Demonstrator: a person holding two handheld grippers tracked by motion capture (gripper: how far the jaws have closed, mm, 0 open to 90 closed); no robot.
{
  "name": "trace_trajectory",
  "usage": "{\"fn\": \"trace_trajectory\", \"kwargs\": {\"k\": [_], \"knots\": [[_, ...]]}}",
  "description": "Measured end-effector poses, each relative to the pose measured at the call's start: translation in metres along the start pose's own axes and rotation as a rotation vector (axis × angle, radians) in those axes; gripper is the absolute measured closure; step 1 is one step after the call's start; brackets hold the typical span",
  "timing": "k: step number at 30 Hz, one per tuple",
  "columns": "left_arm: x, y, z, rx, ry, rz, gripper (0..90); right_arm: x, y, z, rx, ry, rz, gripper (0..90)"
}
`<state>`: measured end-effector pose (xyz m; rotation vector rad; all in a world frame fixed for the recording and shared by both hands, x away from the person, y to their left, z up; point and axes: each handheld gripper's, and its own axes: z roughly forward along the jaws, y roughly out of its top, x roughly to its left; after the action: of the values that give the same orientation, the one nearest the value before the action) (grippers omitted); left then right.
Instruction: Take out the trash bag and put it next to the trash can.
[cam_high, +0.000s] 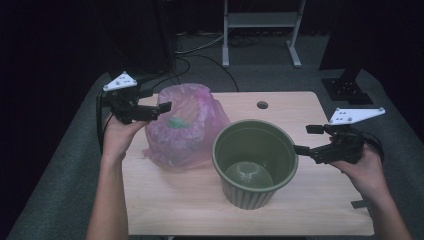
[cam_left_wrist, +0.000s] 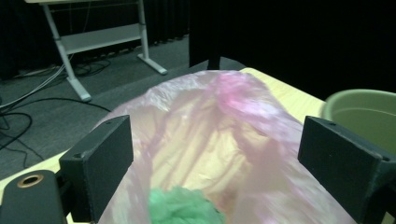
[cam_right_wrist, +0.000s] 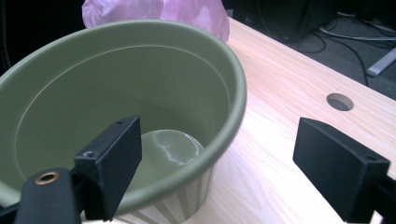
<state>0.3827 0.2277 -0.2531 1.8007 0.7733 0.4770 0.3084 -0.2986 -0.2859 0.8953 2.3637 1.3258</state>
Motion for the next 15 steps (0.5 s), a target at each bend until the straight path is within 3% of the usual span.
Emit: {"fn": "trace_trajectory", "kwargs": {"k": [6,9,15], "knots": [[-0.021,-0.018,-0.02,-0.005,0.005,0.041,1.6,-0.004,-0.012,-0.014,-0.019,-0.024,0.022,14.3],[-0.032,-0.028,-0.029,-0.011,-0.001,0.076,1.4,-0.006,-0.023,-0.019,-0.031,-0.036,0.029,13.6],[-0.052,-0.052,-0.04,-0.001,-0.019,0.109,1.4,-0.01,-0.049,-0.029,-0.067,-0.061,0.048,13.5]]}}
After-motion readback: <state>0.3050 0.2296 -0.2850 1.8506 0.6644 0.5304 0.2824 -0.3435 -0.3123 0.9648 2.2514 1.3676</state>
